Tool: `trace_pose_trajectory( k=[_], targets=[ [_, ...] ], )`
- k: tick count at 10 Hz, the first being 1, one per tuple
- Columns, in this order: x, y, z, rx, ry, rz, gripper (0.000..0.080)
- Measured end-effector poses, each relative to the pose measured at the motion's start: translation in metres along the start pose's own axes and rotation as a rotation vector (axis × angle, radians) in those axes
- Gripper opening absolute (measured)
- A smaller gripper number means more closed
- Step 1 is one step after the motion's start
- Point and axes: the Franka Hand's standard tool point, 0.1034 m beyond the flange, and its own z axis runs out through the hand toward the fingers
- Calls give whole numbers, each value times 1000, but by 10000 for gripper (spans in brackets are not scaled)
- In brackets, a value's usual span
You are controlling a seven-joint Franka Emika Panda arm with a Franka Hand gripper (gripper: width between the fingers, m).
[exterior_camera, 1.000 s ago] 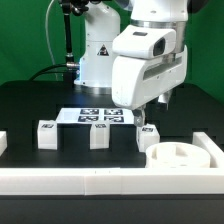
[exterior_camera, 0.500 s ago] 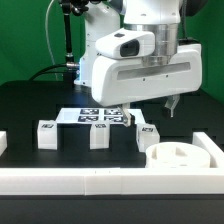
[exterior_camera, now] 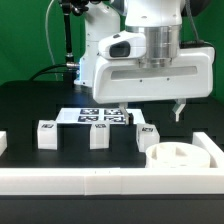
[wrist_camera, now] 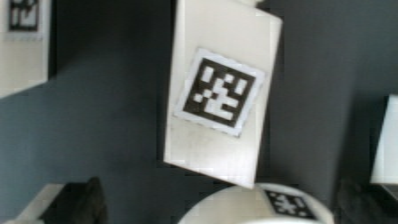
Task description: Assemble stool
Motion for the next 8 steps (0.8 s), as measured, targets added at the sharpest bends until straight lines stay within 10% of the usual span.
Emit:
trace_pose_trajectory(
  k=[5, 8],
  targets=[
    [-2, -3, 3, 12, -30, 79, 649],
    [-1, 8, 8, -4, -251, 84, 649]
  ],
)
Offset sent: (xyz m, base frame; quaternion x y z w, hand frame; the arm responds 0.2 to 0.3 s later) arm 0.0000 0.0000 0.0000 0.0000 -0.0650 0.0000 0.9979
